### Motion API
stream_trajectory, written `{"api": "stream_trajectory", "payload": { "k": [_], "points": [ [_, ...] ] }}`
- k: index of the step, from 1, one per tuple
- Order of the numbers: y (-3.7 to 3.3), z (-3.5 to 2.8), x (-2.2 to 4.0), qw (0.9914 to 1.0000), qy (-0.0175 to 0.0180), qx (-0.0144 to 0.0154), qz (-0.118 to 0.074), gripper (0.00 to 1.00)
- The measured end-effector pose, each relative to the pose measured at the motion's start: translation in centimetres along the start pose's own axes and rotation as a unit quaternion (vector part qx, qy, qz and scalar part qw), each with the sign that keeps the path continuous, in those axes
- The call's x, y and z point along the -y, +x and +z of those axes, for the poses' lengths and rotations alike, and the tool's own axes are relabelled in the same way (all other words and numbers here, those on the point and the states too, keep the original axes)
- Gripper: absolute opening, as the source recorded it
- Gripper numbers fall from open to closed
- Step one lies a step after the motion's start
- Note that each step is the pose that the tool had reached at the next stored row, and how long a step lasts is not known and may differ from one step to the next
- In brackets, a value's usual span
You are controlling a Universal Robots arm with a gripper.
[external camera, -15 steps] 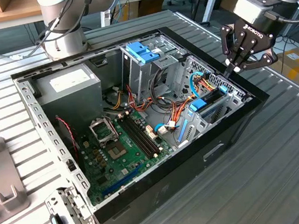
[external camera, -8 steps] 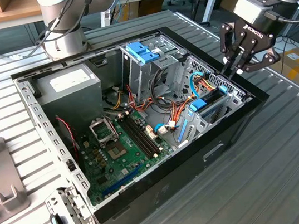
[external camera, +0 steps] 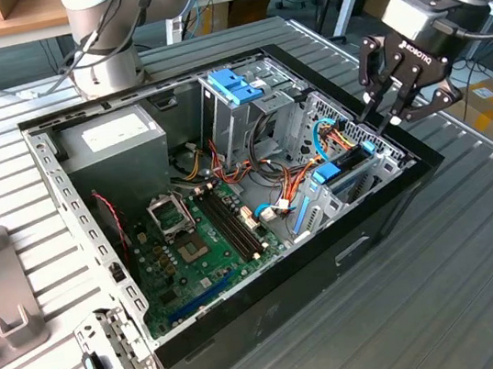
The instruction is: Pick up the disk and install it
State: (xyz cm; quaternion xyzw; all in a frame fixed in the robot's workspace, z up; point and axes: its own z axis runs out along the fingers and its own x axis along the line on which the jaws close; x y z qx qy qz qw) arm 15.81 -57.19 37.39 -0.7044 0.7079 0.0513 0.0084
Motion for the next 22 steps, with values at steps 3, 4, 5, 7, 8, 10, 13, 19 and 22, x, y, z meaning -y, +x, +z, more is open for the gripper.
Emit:
{"api": "stream_trajectory", "payload": {
  "k": [3, 4, 5, 7, 8, 10, 13, 19, 22],
  "points": [
    [-0.01, 0.02, -0.22, 1.0, 0.0, 0.0, 0.0, 0.36],
    [-0.02, 0.02, -0.29, 1.0, 0.0, 0.0, 0.0, 0.36],
    [-0.02, 0.03, -0.33, 1.0, 0.0, 0.0, 0.0, 0.36],
    [-0.02, 0.04, -0.43, 1.0, 0.0, 0.0, 0.0, 0.36],
    [-0.02, 0.04, -0.46, 1.0, 0.0, 0.0, 0.0, 0.36],
    [-0.02, 0.04, -0.53, 1.0, 0.0, -0.0001, 0.0, 0.36],
    [-0.06, 0.06, -0.66, 1.0, 0.0, 0.0, 0.0, 0.36],
    [-0.53, 0.12, -0.83, 1.0, 0.0, 0.0, 0.0, 0.36],
    [-0.84, 0.16, -0.9, 1.0, 0.0, 0.0, 0.0, 0.36]
  ]
}}
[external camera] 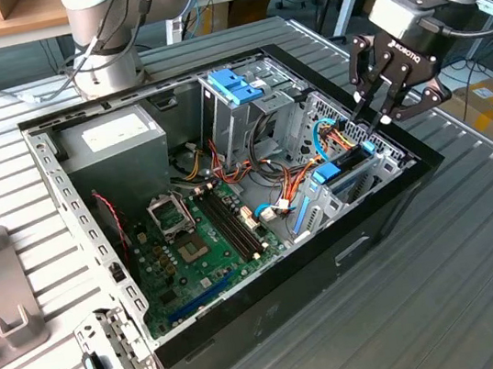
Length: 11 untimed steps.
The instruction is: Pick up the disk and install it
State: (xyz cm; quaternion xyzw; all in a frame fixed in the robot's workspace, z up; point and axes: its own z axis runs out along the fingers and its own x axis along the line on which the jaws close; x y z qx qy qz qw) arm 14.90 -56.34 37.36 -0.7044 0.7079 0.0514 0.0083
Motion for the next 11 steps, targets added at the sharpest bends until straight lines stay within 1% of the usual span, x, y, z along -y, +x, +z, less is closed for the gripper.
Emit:
{"api": "stream_trajectory", "payload": {
  "k": [6, 11],
  "points": [
    [-0.39, 0.07, -0.24, 1.0, 0.0, 0.0, 0.0, 0.36],
    [-0.51, 0.11, -0.53, 1.0, 0.0, 0.0, 0.0, 0.36]
  ]
}}
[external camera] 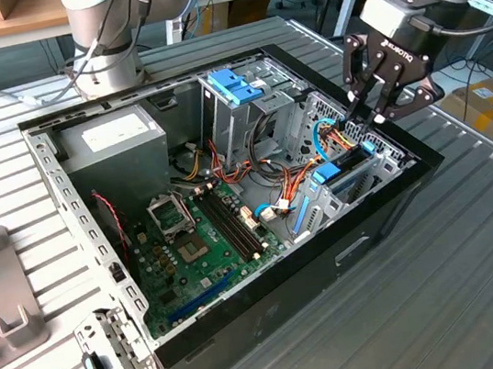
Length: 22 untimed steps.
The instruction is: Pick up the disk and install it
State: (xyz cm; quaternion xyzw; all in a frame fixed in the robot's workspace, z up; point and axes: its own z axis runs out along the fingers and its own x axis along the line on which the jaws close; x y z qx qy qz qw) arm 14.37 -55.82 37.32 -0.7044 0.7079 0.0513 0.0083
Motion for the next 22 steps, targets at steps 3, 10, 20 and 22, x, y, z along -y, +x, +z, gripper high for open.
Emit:
{"api": "stream_trajectory", "payload": {
  "k": [3, 10, 20, 22],
  "points": [
    [-0.12, 0.04, -0.21, 1.0, 0.0, 0.0, 0.0, 0.36],
    [-1.7, 0.22, -0.33, 1.0, 0.0, 0.0, 0.0, 0.36],
    [-1.97, 0.42, -1.49, 1.0, 0.0, 0.0, 0.0, 0.36],
    [-1.96, 0.43, -1.55, 1.0, 0.0, 0.0, 0.0, 0.36]
  ]
}}
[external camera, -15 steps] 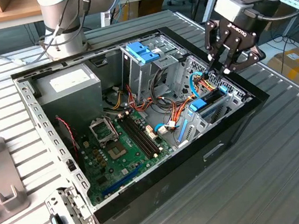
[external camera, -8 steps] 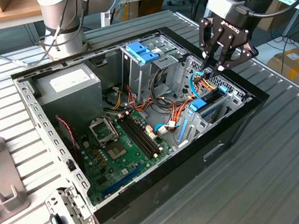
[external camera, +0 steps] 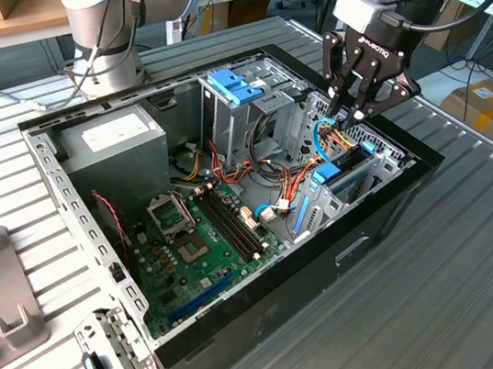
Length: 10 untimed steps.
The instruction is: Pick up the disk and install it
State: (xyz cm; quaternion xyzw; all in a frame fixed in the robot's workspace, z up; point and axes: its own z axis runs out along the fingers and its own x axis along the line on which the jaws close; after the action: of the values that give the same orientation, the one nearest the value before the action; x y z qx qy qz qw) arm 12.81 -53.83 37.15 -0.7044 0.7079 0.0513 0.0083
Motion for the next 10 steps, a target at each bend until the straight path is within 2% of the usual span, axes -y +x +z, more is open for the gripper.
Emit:
{"api": "stream_trajectory", "payload": {
  "k": [2, 4, 6, 10],
  "points": [
    [-0.01, 0.0, 0.0, 1.0, 0.0, -0.0003, 0.0, 0.36],
    [-0.01, 0.0, 0.0, 1.0, 0.0, -0.0003, 0.0, 0.11],
    [-0.01, 0.0, 0.0, 1.0, 0.0, -0.0004, 0.0, 0.24],
    [-0.01, 0.0, 0.0, 1.0, 0.0, -0.0004, 0.0, 0.25]
  ]
}}
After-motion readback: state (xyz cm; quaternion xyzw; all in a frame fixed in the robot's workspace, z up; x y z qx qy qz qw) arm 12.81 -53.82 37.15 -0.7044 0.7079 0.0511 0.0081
